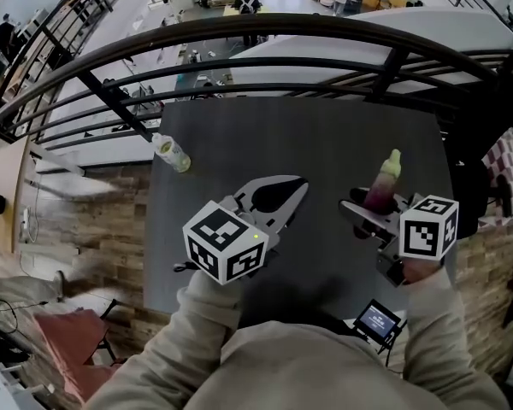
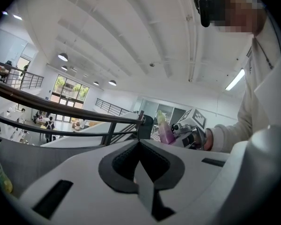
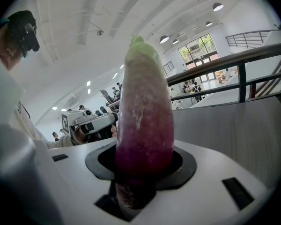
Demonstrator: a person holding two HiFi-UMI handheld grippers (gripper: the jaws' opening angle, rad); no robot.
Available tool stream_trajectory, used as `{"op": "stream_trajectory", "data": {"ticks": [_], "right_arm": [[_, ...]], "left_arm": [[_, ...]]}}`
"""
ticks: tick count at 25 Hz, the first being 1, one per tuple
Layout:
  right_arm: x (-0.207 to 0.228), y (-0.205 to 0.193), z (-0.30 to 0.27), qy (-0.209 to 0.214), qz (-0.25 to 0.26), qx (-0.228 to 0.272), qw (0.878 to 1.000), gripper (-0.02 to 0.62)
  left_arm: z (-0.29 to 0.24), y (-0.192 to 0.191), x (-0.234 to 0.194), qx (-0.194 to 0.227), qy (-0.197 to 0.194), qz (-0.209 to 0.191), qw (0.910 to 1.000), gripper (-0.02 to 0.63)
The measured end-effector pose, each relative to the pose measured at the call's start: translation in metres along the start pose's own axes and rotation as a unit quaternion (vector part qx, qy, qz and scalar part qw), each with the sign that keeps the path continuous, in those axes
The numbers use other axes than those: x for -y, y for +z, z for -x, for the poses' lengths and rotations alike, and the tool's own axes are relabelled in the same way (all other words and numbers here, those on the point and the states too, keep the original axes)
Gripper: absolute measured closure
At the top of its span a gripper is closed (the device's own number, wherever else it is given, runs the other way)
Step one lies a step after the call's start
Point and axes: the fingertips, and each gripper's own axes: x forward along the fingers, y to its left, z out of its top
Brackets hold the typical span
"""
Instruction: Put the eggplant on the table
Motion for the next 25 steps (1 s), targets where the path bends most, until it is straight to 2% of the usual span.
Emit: {"op": "stream_trajectory", "data": {"ticks": [25], "right_arm": [[0.021, -0.054, -0.025, 0.008, -0.031, -0.06, 0.998, 0.403]], "left_arm": [[-0.018, -0.059, -0.007, -0.039, 0.0, 0.047, 0.9981, 0.6]]}}
